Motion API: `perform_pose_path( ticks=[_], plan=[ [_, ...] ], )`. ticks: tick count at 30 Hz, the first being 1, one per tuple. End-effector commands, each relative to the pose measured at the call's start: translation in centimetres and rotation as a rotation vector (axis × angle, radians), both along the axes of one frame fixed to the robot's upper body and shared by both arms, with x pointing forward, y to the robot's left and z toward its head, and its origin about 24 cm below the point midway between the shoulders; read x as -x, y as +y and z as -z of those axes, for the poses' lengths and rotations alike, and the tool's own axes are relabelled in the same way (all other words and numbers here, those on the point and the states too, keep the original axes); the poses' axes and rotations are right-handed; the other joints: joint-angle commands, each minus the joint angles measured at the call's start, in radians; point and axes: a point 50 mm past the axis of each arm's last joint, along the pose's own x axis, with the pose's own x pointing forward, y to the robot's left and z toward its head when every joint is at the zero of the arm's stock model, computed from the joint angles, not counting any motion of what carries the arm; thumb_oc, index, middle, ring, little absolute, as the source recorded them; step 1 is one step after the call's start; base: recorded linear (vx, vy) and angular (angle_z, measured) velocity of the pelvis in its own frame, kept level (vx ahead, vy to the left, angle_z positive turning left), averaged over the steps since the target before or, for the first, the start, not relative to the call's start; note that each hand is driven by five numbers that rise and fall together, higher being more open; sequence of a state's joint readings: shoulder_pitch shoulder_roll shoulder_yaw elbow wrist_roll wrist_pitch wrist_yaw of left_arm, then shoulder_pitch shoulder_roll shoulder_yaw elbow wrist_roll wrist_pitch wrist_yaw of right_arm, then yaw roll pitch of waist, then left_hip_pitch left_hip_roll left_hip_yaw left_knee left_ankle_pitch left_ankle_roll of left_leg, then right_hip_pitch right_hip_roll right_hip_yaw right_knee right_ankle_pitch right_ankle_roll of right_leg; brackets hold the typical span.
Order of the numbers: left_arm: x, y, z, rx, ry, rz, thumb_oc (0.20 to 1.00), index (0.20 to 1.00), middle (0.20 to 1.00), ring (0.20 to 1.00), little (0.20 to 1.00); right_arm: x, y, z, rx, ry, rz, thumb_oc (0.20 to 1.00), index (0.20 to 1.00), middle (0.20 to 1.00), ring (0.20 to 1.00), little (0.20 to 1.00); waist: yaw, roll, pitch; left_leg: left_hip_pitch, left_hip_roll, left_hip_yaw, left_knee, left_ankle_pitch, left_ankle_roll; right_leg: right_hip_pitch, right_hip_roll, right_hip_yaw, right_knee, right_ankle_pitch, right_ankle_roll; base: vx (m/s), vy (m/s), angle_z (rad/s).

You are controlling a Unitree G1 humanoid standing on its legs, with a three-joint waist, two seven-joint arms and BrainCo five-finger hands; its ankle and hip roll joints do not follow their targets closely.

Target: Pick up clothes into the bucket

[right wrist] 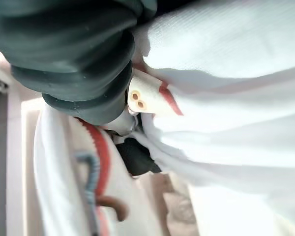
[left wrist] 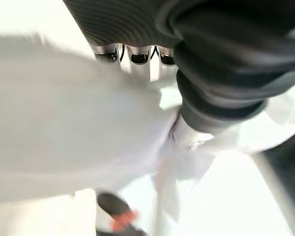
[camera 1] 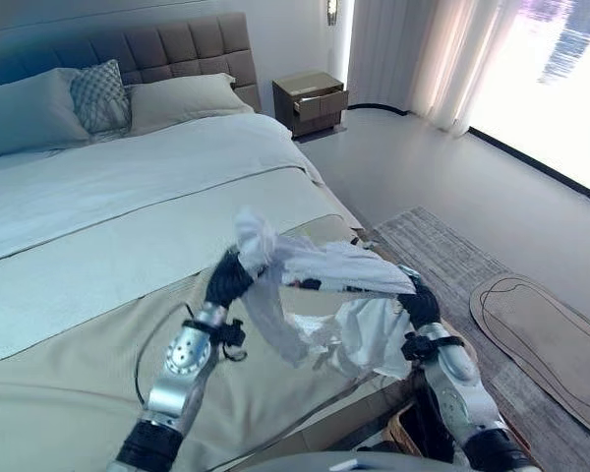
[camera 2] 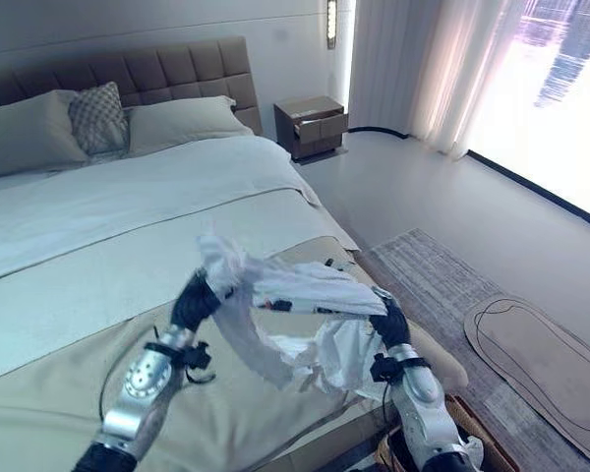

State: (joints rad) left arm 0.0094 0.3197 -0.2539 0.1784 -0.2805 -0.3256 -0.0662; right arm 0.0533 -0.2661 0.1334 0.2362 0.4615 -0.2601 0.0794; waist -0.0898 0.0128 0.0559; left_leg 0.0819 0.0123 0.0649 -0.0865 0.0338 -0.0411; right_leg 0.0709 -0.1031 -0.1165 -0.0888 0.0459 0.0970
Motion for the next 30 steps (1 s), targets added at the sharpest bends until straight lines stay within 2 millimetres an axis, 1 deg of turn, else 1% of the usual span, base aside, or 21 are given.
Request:
perform_pose_path(
  ticks=[1,2,3,7,10,11,12,14,15,16,17,18,20,22,23,24,25,26,27,28,30],
  plan=[
    [-0.9,4.0,-0.1,-0.18,-0.034,-0.135,1.0,1.0,1.0,1.0,1.0,-0.4,-5.1,-4.9,-0.073,-0.269,0.259,0.2,0.2,0.2,0.2,0.2,-0.011,-0.056,-0.027,-0.042,-0.01,-0.001,0.112,-0.08,0.034,-0.026,-0.075,-0.016,0.076,0.014,0.07,-0.01,0.013,-0.06],
    [-0.9,4.0,-0.1,-0.181,-0.034,-0.134,1.0,1.0,1.0,1.0,1.0,-0.4,-5.1,-4.9,-0.073,-0.269,0.26,0.2,0.2,0.2,0.2,0.2,-0.009,-0.056,-0.027,-0.043,-0.01,-0.001,0.113,-0.08,0.034,-0.026,-0.075,-0.016,0.076,0.014,0.07,-0.02,0.025,-0.1],
    [-0.4,4.0,1.7,-0.243,0.039,-0.119,1.0,1.0,1.0,1.0,1.0,-0.1,-5.7,-5.3,-0.112,-0.297,0.294,0.2,0.2,0.2,0.2,0.2,-0.02,-0.057,-0.026,-0.045,-0.012,0.007,0.124,-0.088,0.037,-0.031,-0.077,-0.006,0.08,0.015,0.072,-0.02,0.025,-0.1],
    [0.6,4.2,4.6,-0.298,0.18,-0.11,1.0,1.0,1.0,1.0,1.0,0.4,-6.4,-6.1,-0.134,-0.341,0.316,0.2,0.2,0.2,0.2,0.2,-0.037,-0.058,-0.023,-0.049,-0.018,0.023,0.148,-0.105,0.045,-0.042,-0.083,0.021,0.092,0.016,0.076,-0.02,0.047,-0.1],
    [1.3,5.0,6.5,-0.401,0.277,-0.112,1.0,1.0,1.0,1.0,1.0,0.6,-6.9,-6.2,-0.117,-0.336,0.326,0.2,0.2,0.2,0.2,0.2,-0.056,-0.054,-0.015,-0.048,-0.026,0.047,0.152,-0.113,0.057,-0.067,-0.088,0.051,0.11,0.021,0.083,-0.05,0.093,-0.27],
    [1.5,5.5,6.8,-0.343,0.301,-0.174,1.0,1.0,1.0,1.0,1.0,0.7,-7.2,-6.4,-0.099,-0.339,0.34,0.2,0.2,0.2,0.2,0.2,-0.065,-0.053,-0.001,-0.047,-0.033,0.065,0.154,-0.117,0.069,-0.093,-0.091,0.072,0.143,0.02,0.088,-0.06,0.101,-0.31],
    [1.5,5.6,6.8,-0.342,0.301,-0.174,1.0,1.0,1.0,1.0,1.0,0.7,-7.2,-6.4,-0.098,-0.339,0.34,0.2,0.2,0.2,0.2,0.2,-0.064,-0.052,-0.001,-0.047,-0.033,0.067,0.154,-0.118,0.069,-0.096,-0.091,0.075,0.146,0.018,0.089,-0.09,0.105,-0.4],
    [1.5,5.8,6.1,-0.282,0.265,-0.198,1.0,1.0,1.0,1.0,1.0,0.7,-7.6,-6.7,-0.092,-0.356,0.366,0.2,0.2,0.2,0.2,0.2,-0.069,-0.049,0.031,-0.053,-0.037,0.085,0.163,-0.123,0.082,-0.137,-0.092,0.086,0.205,0.012,0.097,-0.13,0.074,-0.37],
    [1.6,6.0,5.7,-0.259,0.251,-0.208,1.0,1.0,1.0,1.0,1.0,0.4,-7.6,-6.8,-0.099,-0.362,0.375,0.2,0.2,0.2,0.2,0.2,-0.062,-0.048,0.049,-0.059,-0.034,0.1,0.169,-0.124,0.084,-0.16,-0.098,0.066,0.234,0.016,0.103,-0.11,0.044,-0.37],
    [1.6,6.0,5.7,-0.259,0.251,-0.208,1.0,1.0,1.0,1.0,1.0,0.4,-7.5,-6.8,-0.1,-0.363,0.375,0.2,0.2,0.2,0.2,0.2,-0.059,-0.049,0.05,-0.059,-0.034,0.103,0.171,-0.125,0.084,-0.163,-0.098,0.069,0.238,0.015,0.103,-0.17,0.018,-0.6],
    [1.4,6.6,4.8,-0.22,0.209,-0.223,1.0,1.0,1.0,1.0,1.0,-0.1,-7.5,-6.8,-0.106,-0.361,0.394,0.2,0.2,0.2,0.2,0.2,-0.021,-0.034,0.075,-0.071,-0.012,0.141,0.181,-0.122,0.082,-0.18,-0.16,-0.055,0.29,0.012,0.096,-0.14,-0.036,-0.76],
    [1.4,6.9,4.2,-0.19,0.188,-0.227,1.0,1.0,1.0,1.0,1.0,-0.2,-7.5,-6.7,-0.076,-0.35,0.397,0.2,0.2,0.2,0.2,0.2,-0.014,-0.028,0.08,-0.081,0.003,0.149,0.194,-0.122,0.076,-0.167,-0.193,-0.109,0.305,0.002,0.086,-0.16,-0.073,-1.02],
    [1.5,7.4,3.5,-0.104,0.159,-0.246,1.0,1.0,1.0,1.0,1.0,-0.5,-7.5,-6.8,-0.044,-0.346,0.401,0.2,0.2,0.2,0.2,0.2,0.013,-0.017,0.077,-0.095,0.03,0.17,0.206,-0.119,0.068,-0.142,-0.276,-0.194,0.312,0.021,0.073,-0.06,-0.134,-0.78],
    [1.9,7.9,3.2,-0.025,0.145,-0.27,1.0,1.0,1.0,1.0,1.0,-0.7,-7.6,-6.6,0.003,-0.323,0.397,0.2,0.2,0.2,0.2,0.2,0.031,-0.023,0.067,-0.108,0.046,0.175,0.218,-0.123,0.059,-0.11,-0.354,-0.24,0.295,0.08,0.086,-0.03,-0.146,-0.39],
    [1.9,7.9,3.2,-0.023,0.146,-0.27,1.0,1.0,1.0,1.0,1.0,-0.7,-7.6,-6.5,0.004,-0.321,0.396,0.2,0.2,0.2,0.2,0.2,0.031,-0.023,0.068,-0.105,0.045,0.175,0.221,-0.128,0.059,-0.106,-0.354,-0.239,0.295,0.079,0.089,-0.04,-0.224,-0.49],
    [2.3,8.2,2.9,0.024,0.134,-0.281,1.0,1.0,1.0,1.0,1.0,-0.8,-7.6,-6.5,0.025,-0.312,0.387,0.2,0.2,0.2,0.2,0.2,0.044,-0.042,0.05,-0.126,0.05,0.184,0.233,-0.13,0.051,-0.083,-0.409,-0.247,0.241,0.163,0.119,-0.05,-0.361,-0.42],
    [2.3,8.5,2.5,0.042,0.116,-0.294,1.0,1.0,1.0,1.0,1.0,-0.9,-7.3,-6.7,0.038,-0.315,0.371,0.2,0.2,0.2,0.2,0.2,0.045,-0.065,0.035,-0.156,0.058,0.187,0.25,-0.122,0.04,-0.075,-0.427,-0.226,0.188,0.215,0.142,-0.06,-0.368,-0.34],
    [2.4,8.5,2.6,0.042,0.117,-0.295,1.0,1.0,1.0,1.0,1.0,-0.9,-7.3,-6.6,0.038,-0.313,0.371,0.2,0.2,0.2,0.2,0.2,0.048,-0.063,0.035,-0.157,0.063,0.188,0.257,-0.129,0.038,-0.074,-0.422,-0.225,0.186,0.215,0.142,-0.05,-0.306,-0.27],
    [2.3,8.8,2.3,0.04,0.106,-0.306,1.0,1.0,1.0,1.0,1.0,-1.0,-7.1,-6.8,0.032,-0.321,0.361,0.2,0.2,0.2,0.2,0.2,0.048,-0.077,0.028,-0.169,0.07,0.193,0.263,-0.12,0.032,-0.068,-0.415,-0.215,0.159,0.222,0.151,-0.04,-0.187,-0.34],
    [2.3,9.0,2.3,0.047,0.1,-0.32,1.0,1.0,1.0,1.0,1.0,-1.2,-6.8,-7.0,0.024,-0.33,0.348,0.2,0.2,0.2,0.2,0.2,0.055,-0.088,0.021,-0.178,0.079,0.203,0.265,-0.113,0.023,-0.064,-0.405,-0.227,0.132,0.228,0.162,-0.06,-0.26,-0.33],
    [2.3,9.0,2.0,0.068,0.088,-0.33,1.0,1.0,1.0,1.0,1.0,-1.4,-6.5,-7.3,0.023,-0.341,0.329,0.2,0.2,0.2,0.2,0.2,0.069,-0.098,0.016,-0.182,0.102,0.21,0.261,-0.097,0.006,-0.057,-0.376,-0.248,0.108,0.211,0.165,-0.04,-0.209,-0.34]
  ],
)
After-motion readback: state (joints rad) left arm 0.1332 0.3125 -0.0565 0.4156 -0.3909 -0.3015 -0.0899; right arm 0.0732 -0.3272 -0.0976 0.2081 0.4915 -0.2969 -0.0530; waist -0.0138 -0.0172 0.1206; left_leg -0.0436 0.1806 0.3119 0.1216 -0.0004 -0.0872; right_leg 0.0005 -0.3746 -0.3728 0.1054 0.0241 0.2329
